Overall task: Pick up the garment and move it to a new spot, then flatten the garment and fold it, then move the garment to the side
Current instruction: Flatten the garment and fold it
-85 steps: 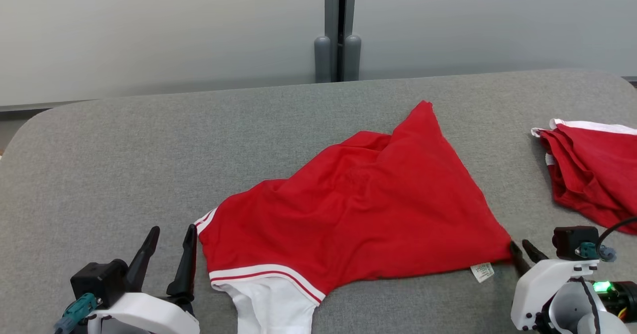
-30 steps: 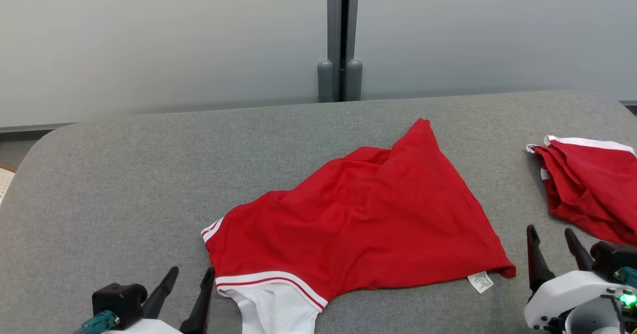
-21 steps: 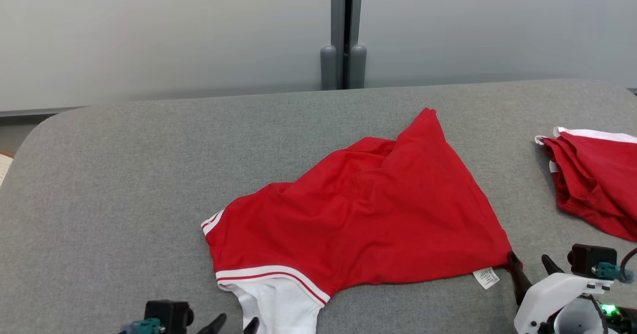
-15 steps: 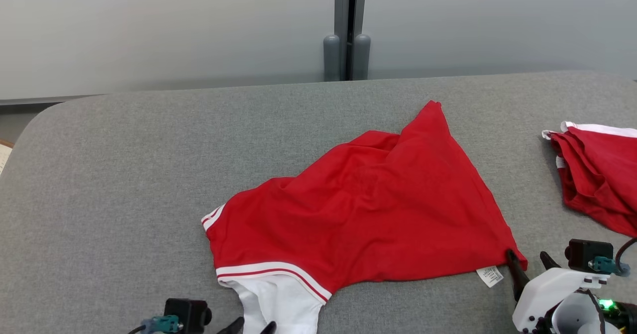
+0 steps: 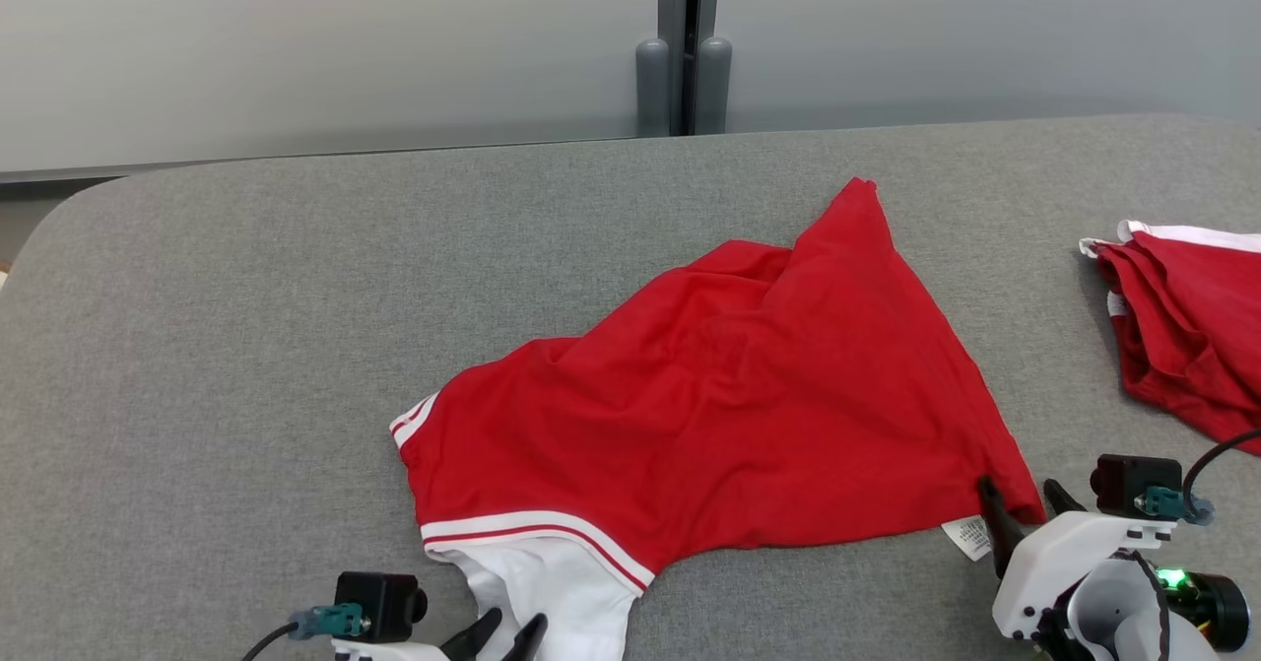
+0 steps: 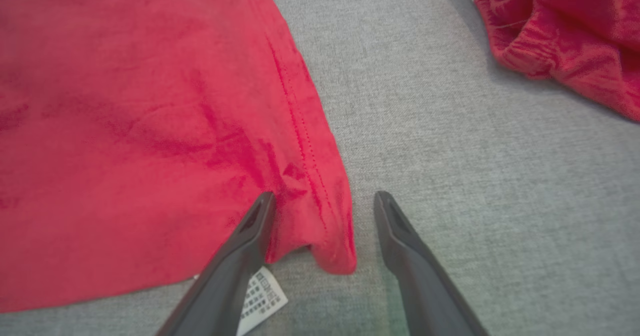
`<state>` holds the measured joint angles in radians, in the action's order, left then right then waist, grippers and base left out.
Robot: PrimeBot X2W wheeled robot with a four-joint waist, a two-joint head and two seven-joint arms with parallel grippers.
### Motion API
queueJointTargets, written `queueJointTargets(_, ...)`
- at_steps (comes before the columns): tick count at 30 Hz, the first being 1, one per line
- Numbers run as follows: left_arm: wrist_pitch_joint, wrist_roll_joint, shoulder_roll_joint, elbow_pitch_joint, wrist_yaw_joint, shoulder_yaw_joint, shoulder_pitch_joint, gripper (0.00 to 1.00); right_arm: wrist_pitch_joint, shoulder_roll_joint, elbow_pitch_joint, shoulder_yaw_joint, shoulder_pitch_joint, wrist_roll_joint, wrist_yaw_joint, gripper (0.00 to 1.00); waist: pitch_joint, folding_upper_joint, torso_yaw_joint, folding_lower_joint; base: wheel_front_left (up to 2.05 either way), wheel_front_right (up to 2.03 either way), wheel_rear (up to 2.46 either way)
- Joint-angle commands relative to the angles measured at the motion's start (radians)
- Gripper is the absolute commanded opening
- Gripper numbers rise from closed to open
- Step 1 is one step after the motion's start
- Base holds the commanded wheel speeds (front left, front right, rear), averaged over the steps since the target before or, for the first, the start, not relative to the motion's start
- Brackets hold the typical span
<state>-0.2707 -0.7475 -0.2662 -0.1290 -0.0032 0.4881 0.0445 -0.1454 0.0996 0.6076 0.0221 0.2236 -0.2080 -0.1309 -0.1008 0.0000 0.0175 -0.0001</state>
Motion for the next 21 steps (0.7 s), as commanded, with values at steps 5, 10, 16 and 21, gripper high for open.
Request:
queueJointTargets(5, 0.010, -0.010, -0.006, -0.005, -0.003, -0.014, -0.024, 0.52, 0.021, 0.006, 0.041, -0.020, 0.028, -0.011, 0.000, 1.00, -0.005, 0.0000, 0.003, 0.0001, 0.00, 0.00, 0.00)
queueJointTargets(10, 0.007, -0.021, -0.003, -0.004, -0.006, -0.013, -0.029, 0.42, 0.036, 0.006, 0.076, -0.034, 0.044, -0.019, 0.000, 1.00, -0.009, 0.0000, 0.004, 0.0001, 0.00, 0.00, 0.00)
queueJointTargets(16, 0.012, -0.024, -0.002, -0.014, 0.003, -0.018, -0.034, 0.43, 0.050, 0.009, 0.112, -0.051, 0.060, -0.026, 0.000, 1.00, -0.014, 0.0000, 0.006, 0.0001, 0.00, 0.00, 0.00)
queueJointTargets(21, 0.010, -0.027, -0.002, -0.019, 0.001, -0.015, -0.035, 0.00, 0.051, 0.007, 0.137, -0.073, 0.070, -0.036, 0.000, 0.42, -0.016, 0.0000, 0.009, 0.0001, 0.00, 0.00, 0.00)
